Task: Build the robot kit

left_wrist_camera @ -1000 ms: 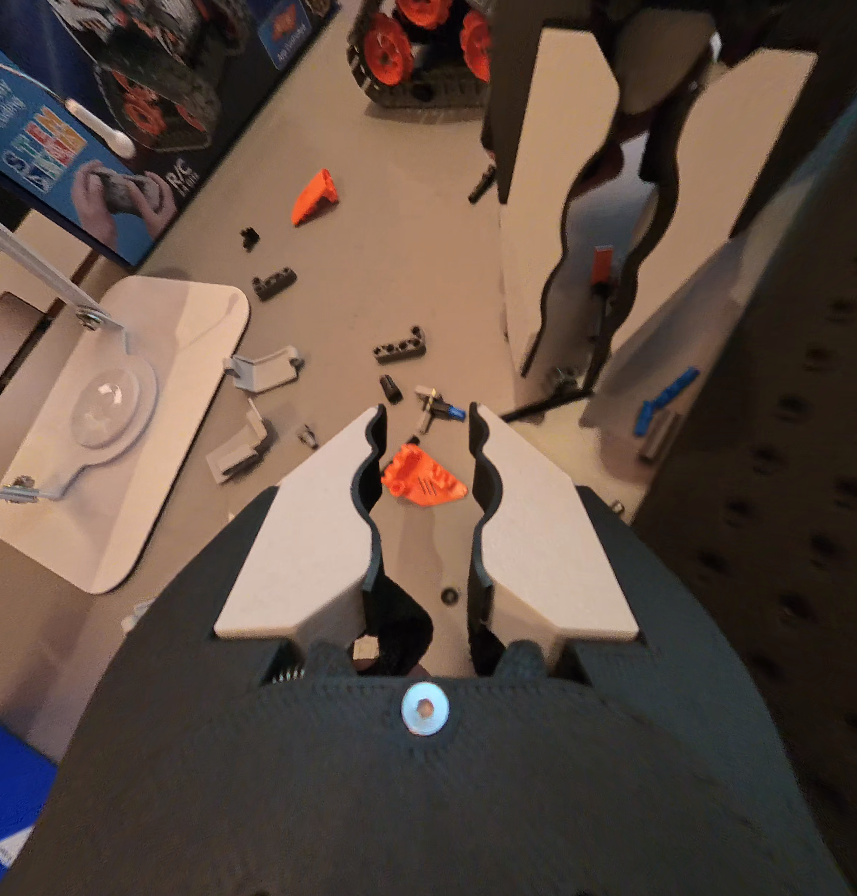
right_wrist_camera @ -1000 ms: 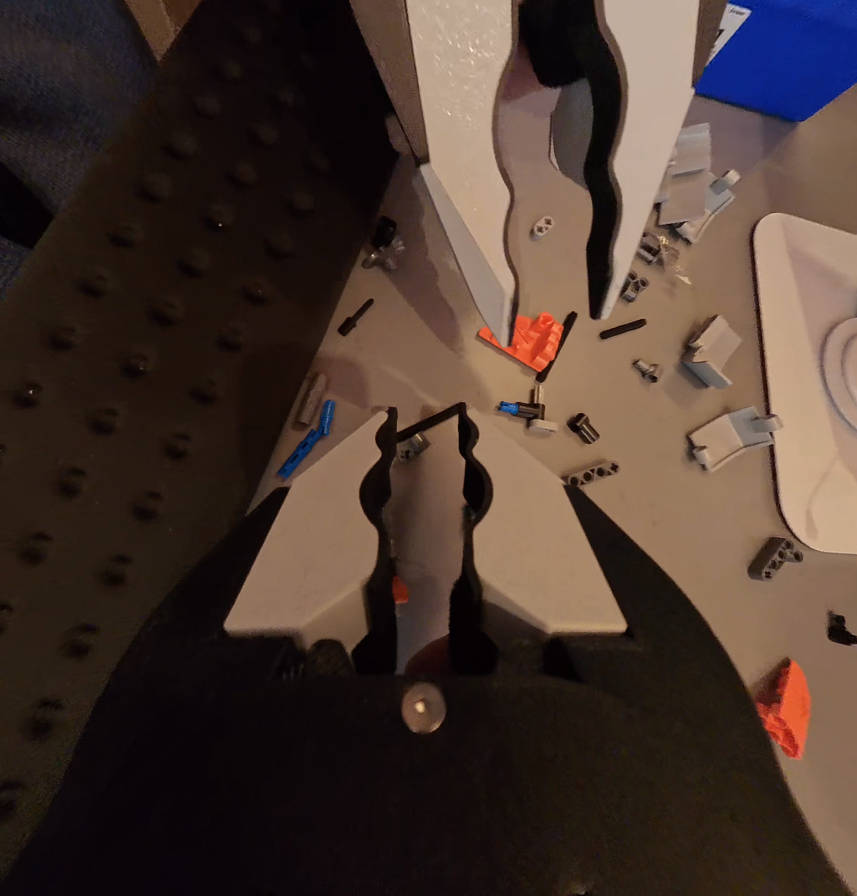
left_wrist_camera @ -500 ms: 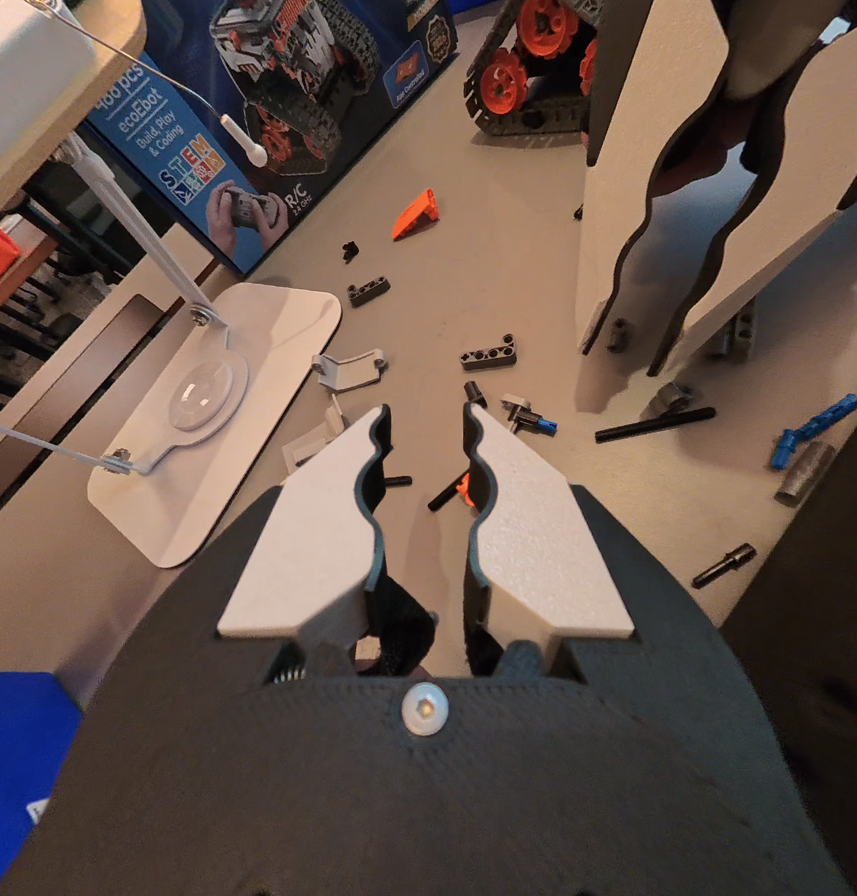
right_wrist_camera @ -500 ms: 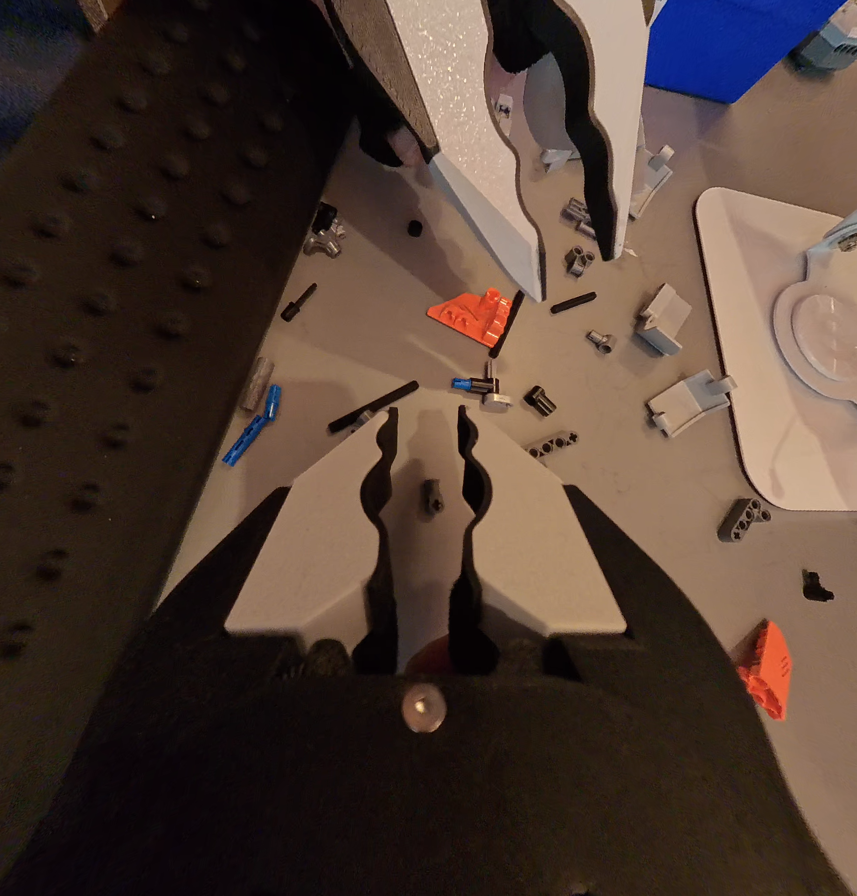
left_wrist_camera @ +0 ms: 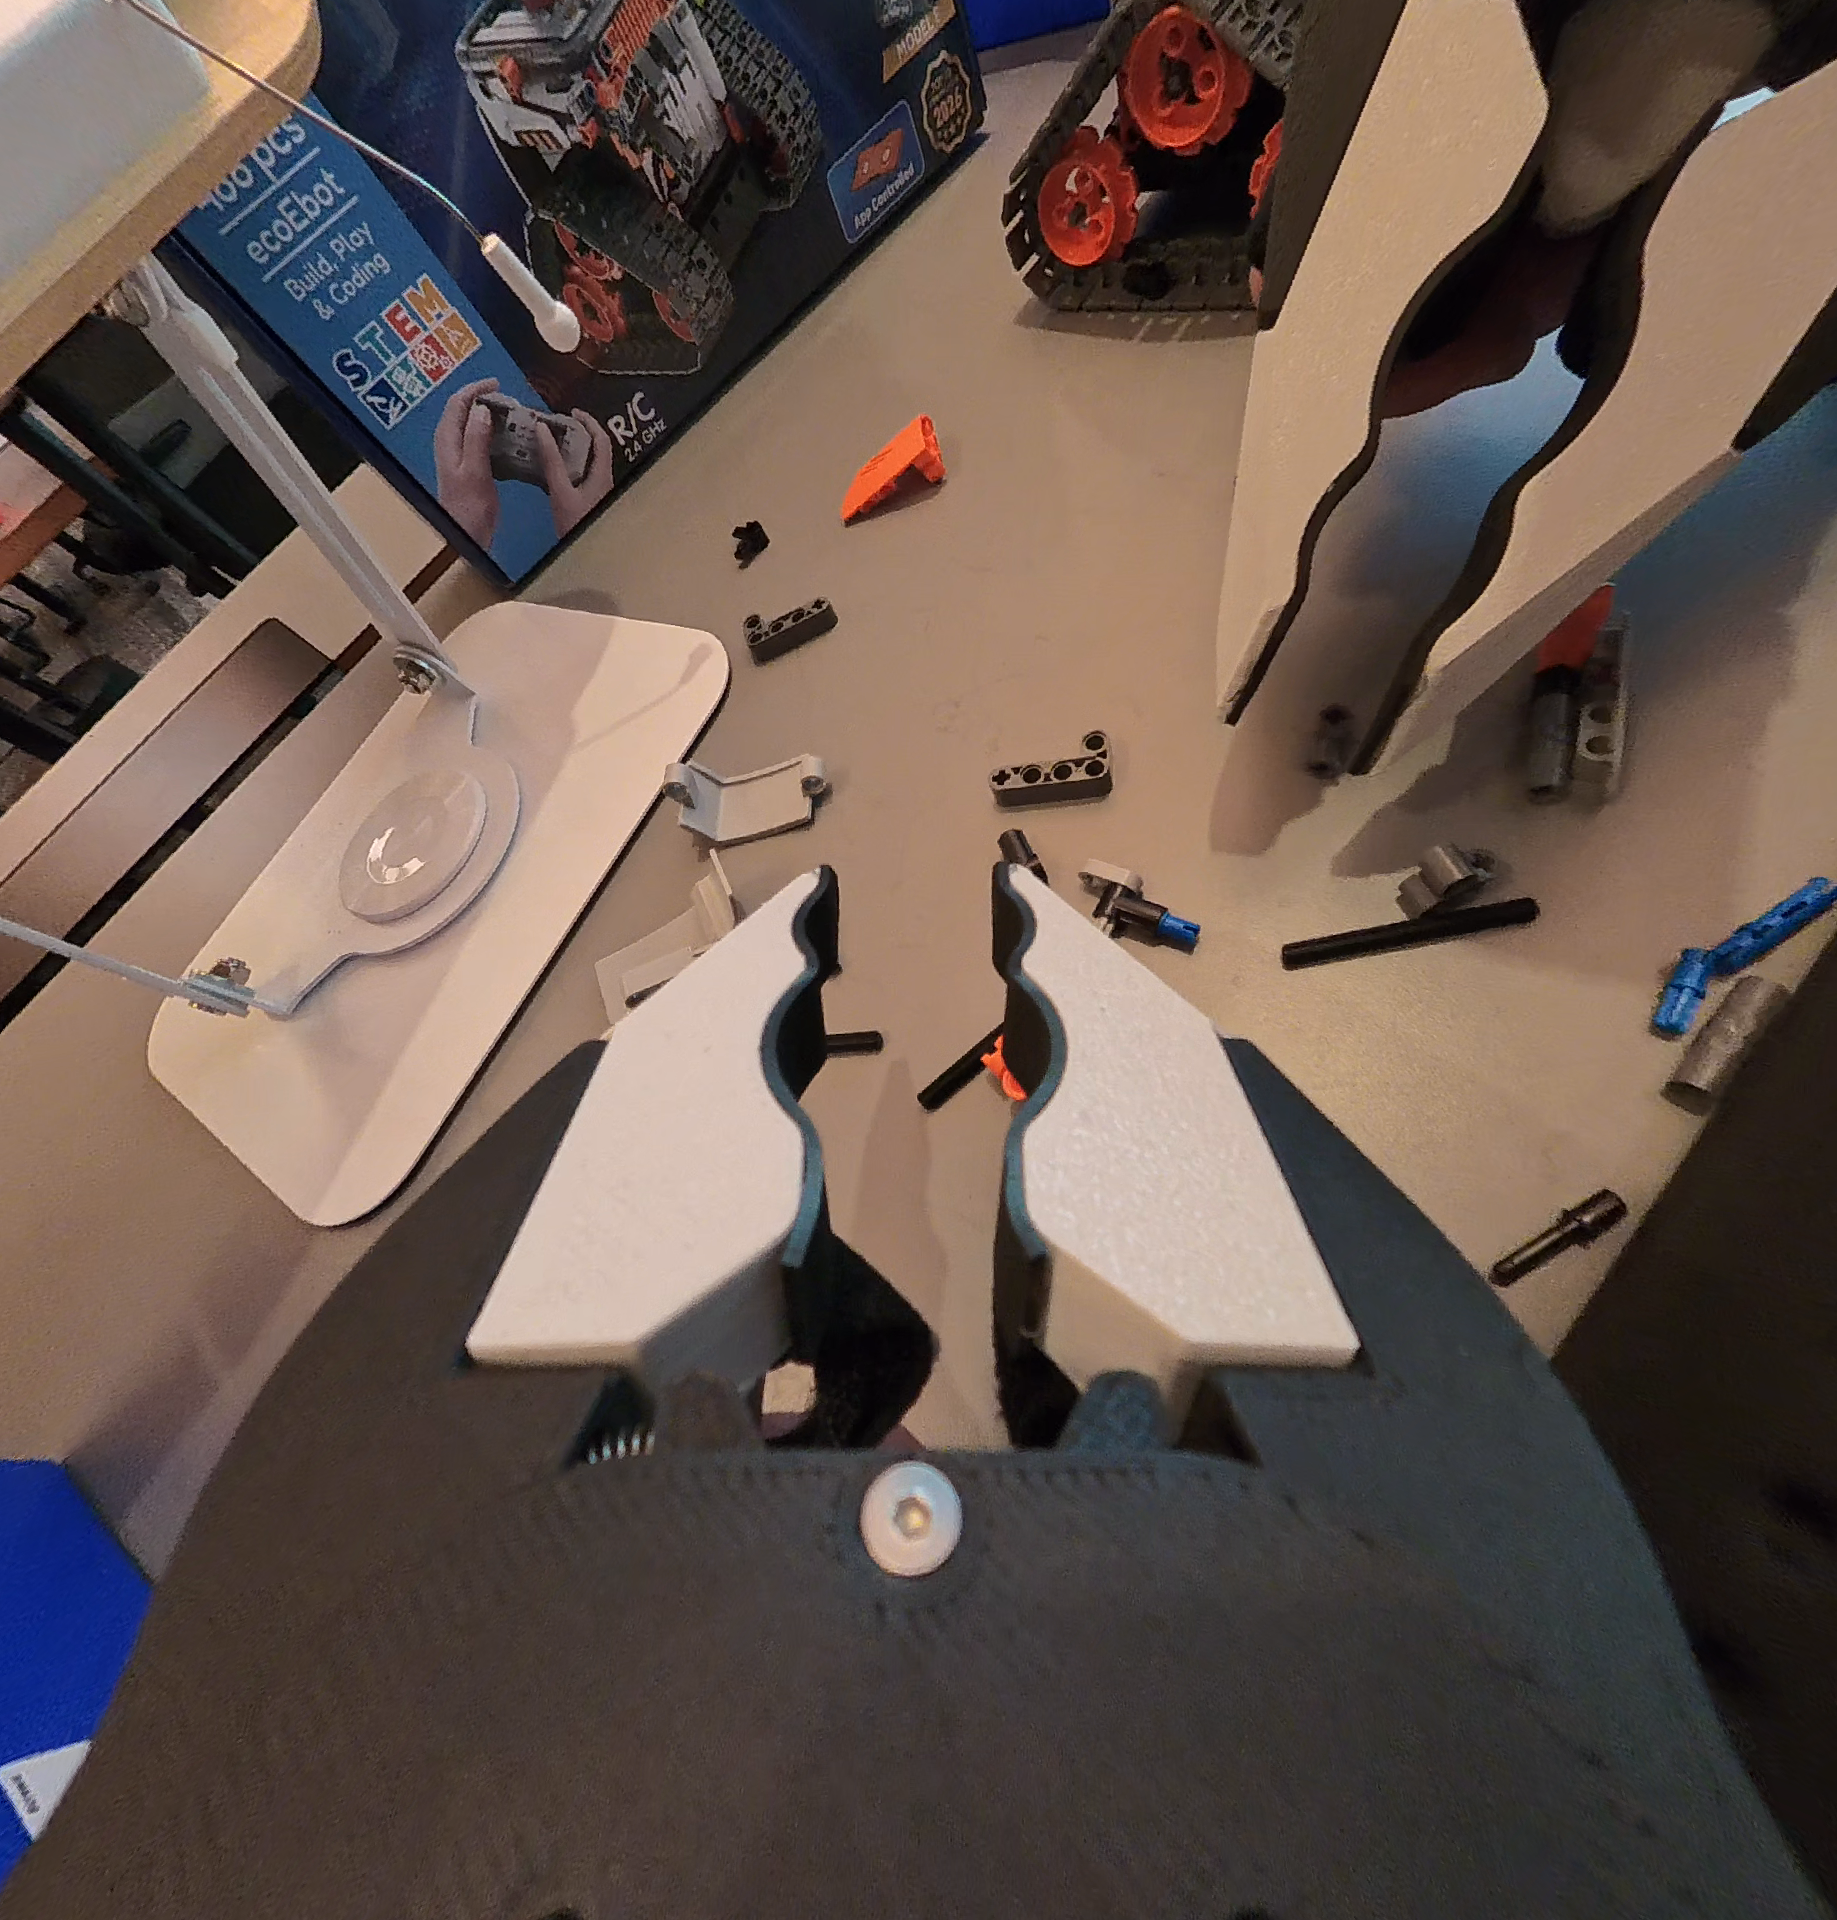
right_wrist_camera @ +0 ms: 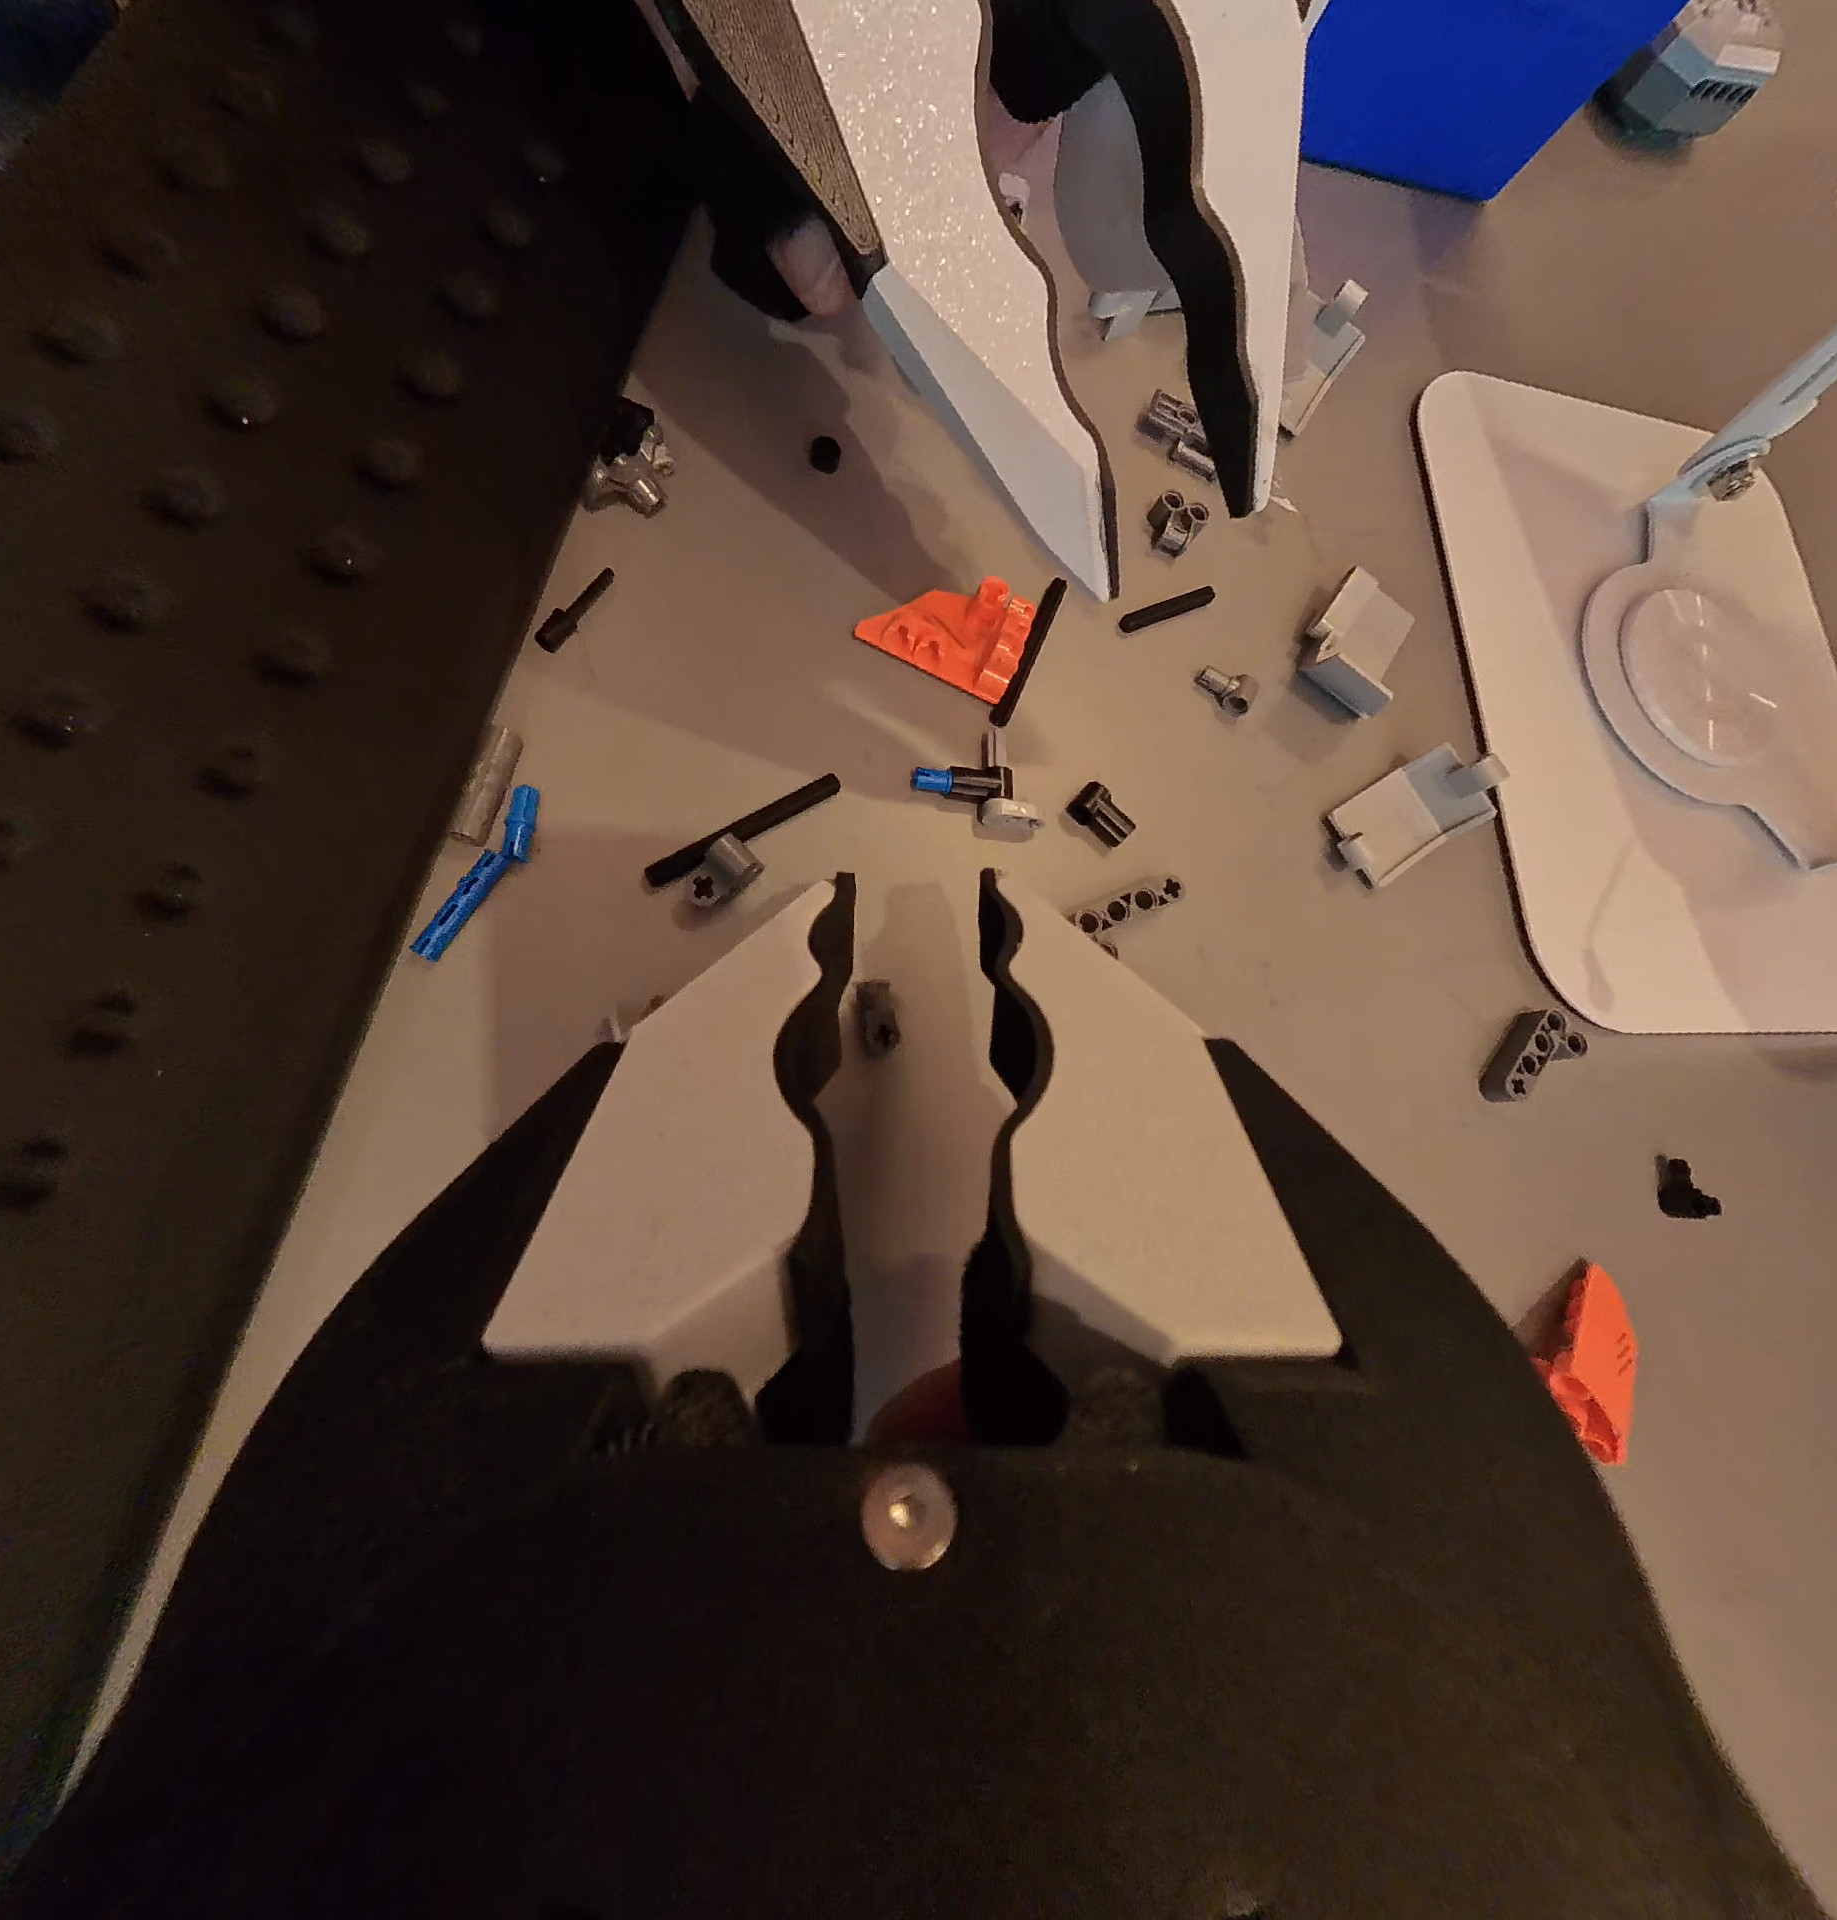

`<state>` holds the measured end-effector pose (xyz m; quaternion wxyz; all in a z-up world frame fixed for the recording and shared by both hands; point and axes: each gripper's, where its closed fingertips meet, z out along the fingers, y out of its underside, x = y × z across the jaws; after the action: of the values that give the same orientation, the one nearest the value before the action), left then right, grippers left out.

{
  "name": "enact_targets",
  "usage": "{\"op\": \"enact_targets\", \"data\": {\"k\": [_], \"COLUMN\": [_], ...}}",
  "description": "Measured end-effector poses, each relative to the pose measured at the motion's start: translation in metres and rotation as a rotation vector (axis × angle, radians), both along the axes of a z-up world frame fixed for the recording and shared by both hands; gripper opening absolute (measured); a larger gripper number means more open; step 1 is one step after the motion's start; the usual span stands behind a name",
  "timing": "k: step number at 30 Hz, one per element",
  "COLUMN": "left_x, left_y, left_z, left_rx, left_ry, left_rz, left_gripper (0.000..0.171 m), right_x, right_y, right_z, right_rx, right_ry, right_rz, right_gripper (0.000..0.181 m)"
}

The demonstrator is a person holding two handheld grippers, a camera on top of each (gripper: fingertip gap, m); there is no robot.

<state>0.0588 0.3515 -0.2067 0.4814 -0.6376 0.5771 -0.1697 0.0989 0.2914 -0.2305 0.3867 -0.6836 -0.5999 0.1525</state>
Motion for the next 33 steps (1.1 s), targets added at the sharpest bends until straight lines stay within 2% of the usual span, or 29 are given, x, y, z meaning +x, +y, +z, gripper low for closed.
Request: {"op": "enact_targets", "data": {"k": [33], "left_x": [-0.0037], "left_y": [0.0010], "left_z": [-0.0030], "left_rx": [-0.037], "left_ry": [-0.010], "left_rz": [0.032], "left_gripper": [0.030], "right_x": [0.0025], "right_y": [0.0059], "right_z": [0.0035], "right_rx": [0.014], "right_ry": [0.012], "right_rz": [-0.024], "right_gripper": [0.024]}}
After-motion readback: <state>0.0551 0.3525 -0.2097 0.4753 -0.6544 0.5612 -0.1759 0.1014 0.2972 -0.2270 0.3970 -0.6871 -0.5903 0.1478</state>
